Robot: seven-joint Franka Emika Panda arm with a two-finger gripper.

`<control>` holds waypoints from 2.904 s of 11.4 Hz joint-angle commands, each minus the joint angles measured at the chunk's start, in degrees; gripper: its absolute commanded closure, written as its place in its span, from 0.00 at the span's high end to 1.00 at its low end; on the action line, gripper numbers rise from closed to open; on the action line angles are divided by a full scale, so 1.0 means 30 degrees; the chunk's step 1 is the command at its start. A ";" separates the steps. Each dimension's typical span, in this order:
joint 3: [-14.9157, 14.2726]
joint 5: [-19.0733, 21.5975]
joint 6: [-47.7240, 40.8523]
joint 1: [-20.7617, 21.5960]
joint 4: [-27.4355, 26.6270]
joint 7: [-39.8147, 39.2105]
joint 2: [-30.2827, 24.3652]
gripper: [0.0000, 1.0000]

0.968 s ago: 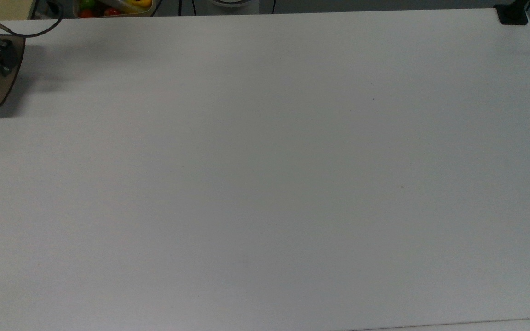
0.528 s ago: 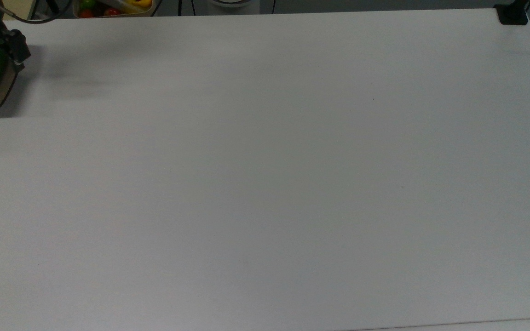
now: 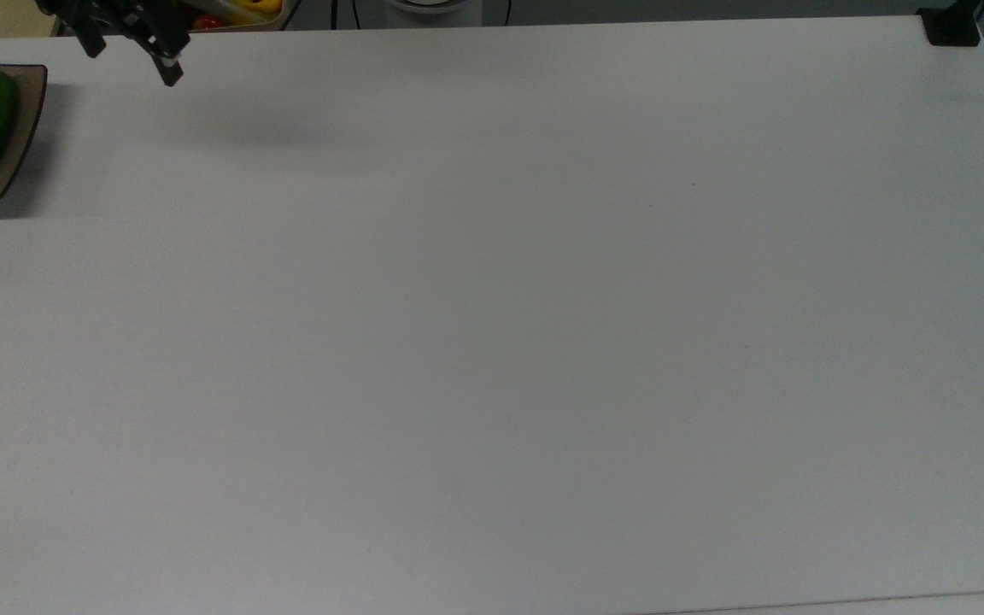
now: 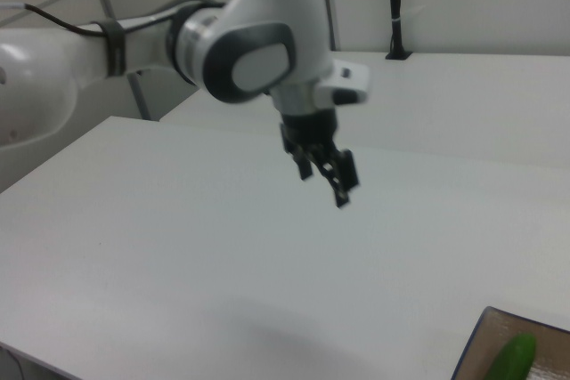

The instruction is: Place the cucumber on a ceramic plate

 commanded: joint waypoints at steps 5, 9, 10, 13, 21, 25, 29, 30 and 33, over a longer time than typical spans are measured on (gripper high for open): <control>0.2957 -0.0254 -0.1807 0.2563 0.0460 0.3675 -0.0316 1.00; 0.5010 -0.2449 -0.2484 0.2885 0.0460 0.4583 -0.0581 1.00; 0.5129 -0.2772 -0.2484 0.3235 0.0460 0.4584 -0.0668 1.00; 0.5450 -0.2629 -0.2163 0.3736 0.0344 0.4381 -0.0465 1.00; 0.5569 -0.2424 -0.2162 0.3679 0.0050 0.1128 -0.0610 1.00; 0.2880 -0.2453 -0.2192 0.6751 -0.0068 0.1158 -0.0523 1.00; 0.2379 -0.2366 -0.2220 0.6988 -0.0009 0.1127 -0.0522 1.00; 0.2028 -0.2337 -0.2249 0.7279 -0.0009 0.1127 -0.0522 1.00; 0.1995 -0.2307 -0.2279 0.7282 -0.0009 0.1069 -0.0493 1.00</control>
